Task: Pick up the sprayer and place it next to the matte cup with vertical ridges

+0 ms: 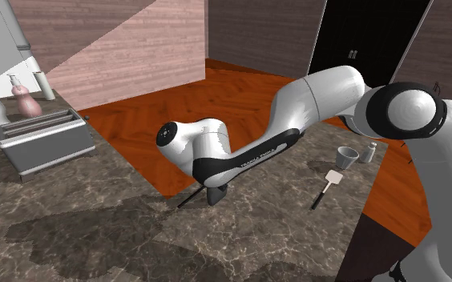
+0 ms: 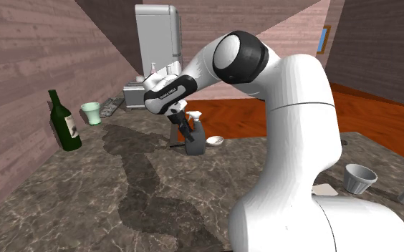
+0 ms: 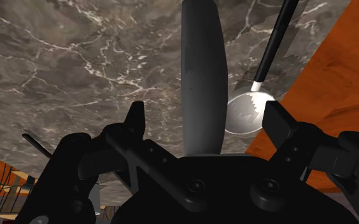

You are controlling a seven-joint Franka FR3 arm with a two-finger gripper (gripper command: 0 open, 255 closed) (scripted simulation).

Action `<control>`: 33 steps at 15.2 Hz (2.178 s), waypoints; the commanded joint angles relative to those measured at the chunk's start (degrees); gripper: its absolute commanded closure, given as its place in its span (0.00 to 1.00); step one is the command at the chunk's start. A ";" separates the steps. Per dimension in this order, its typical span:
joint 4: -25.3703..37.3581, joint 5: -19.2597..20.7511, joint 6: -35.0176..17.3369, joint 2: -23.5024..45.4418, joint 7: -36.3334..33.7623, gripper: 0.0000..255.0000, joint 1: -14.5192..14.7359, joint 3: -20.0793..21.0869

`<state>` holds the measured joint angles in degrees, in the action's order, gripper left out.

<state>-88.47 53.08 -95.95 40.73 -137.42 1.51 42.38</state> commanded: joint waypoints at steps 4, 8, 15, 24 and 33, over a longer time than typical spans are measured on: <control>-0.12 0.03 -0.11 -0.01 -0.05 0.00 -0.04 -0.01; -0.12 0.03 -0.10 -0.01 -0.05 1.00 -0.04 -0.01; -0.12 0.03 -0.11 -0.01 -0.05 1.00 -0.05 -0.01; 1.82 -2.12 3.58 -3.22 2.77 1.00 -0.51 1.44; 4.95 -3.84 7.71 -5.77 5.73 1.00 -0.44 2.51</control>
<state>-83.97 49.37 -88.74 35.14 -131.99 0.97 44.81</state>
